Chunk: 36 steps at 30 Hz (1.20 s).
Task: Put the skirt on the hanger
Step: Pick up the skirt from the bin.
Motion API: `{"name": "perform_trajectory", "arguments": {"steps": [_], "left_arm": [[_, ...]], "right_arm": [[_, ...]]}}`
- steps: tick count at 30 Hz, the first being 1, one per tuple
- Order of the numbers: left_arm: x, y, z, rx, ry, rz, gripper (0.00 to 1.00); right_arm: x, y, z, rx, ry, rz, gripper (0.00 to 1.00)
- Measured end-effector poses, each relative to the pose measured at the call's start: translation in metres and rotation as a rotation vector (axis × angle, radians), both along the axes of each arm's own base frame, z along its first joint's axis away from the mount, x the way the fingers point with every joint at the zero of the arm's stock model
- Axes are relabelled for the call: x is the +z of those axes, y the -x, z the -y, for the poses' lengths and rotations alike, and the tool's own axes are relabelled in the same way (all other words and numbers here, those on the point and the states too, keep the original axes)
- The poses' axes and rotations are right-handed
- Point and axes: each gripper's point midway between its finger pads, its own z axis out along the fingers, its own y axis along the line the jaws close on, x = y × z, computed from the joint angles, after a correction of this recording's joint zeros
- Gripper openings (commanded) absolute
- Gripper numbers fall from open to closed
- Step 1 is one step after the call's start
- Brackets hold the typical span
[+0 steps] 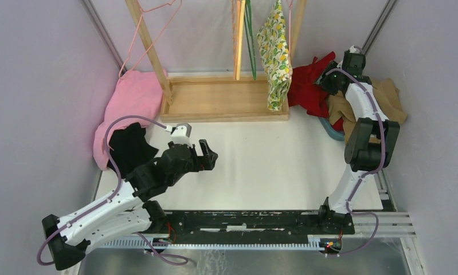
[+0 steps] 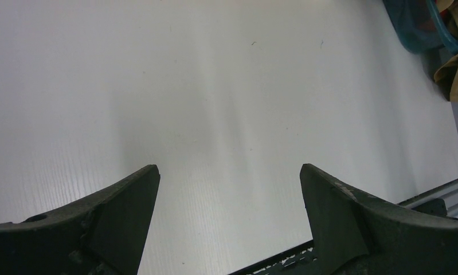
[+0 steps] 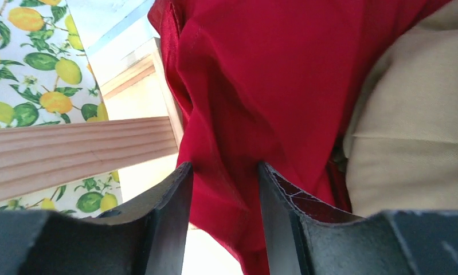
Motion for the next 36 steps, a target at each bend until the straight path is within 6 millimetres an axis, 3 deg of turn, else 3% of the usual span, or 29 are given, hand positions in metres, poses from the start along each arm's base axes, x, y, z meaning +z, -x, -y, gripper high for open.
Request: {"name": "perform_trajectory", "arguments": {"steps": [3, 6, 10, 11, 12, 13, 16, 19, 23, 25, 30, 32, 36], "left_arm": [[-0.001, -0.001, 0.001, 0.000, -0.003, -0.002, 0.99], [-0.004, -0.002, 0.002, 0.000, -0.013, -0.010, 0.99], [-0.007, -0.002, 0.002, 0.001, -0.020, -0.015, 0.99], [-0.006, -0.002, 0.002, 0.002, -0.020, -0.014, 0.99], [-0.006, -0.002, 0.002, 0.003, -0.019, -0.013, 0.99], [-0.006, -0.002, 0.001, 0.004, -0.019, -0.012, 0.99], [-0.004, -0.002, 0.000, 0.007, -0.017, -0.007, 0.99], [-0.003, -0.001, -0.002, 0.009, -0.013, -0.004, 0.99], [-0.002, 0.000, -0.005, 0.016, -0.016, 0.000, 0.99], [-0.003, 0.000, -0.007, 0.022, -0.024, -0.001, 0.99], [-0.001, 0.001, -0.010, 0.028, -0.024, 0.003, 0.99], [0.000, 0.001, -0.011, 0.028, -0.018, 0.008, 0.99], [0.003, 0.002, -0.010, 0.022, -0.006, 0.012, 0.99]], "right_arm": [[-0.012, -0.007, -0.007, 0.024, -0.013, -0.010, 0.17], [-0.019, -0.009, -0.012, 0.039, -0.037, -0.020, 0.04], [-0.009, -0.007, -0.014, 0.050, -0.041, 0.007, 0.01], [-0.001, -0.004, -0.014, 0.051, -0.039, 0.021, 0.01], [0.020, 0.002, -0.013, 0.048, -0.034, 0.052, 0.01], [0.025, 0.003, -0.013, 0.048, -0.032, 0.061, 0.01], [0.088, 0.022, -0.008, 0.034, -0.011, 0.172, 0.01], [0.172, 0.054, -0.001, 0.011, 0.022, 0.328, 0.01], [0.304, 0.117, -0.005, -0.007, 0.089, 0.605, 0.01], [0.351, 0.153, -0.014, 0.003, 0.109, 0.709, 0.01], [0.428, 0.237, -0.041, 0.057, 0.139, 0.912, 0.01], [0.447, 0.264, -0.052, 0.087, 0.139, 0.965, 0.01], [0.465, 0.300, -0.074, 0.167, 0.106, 1.025, 0.01]]}}
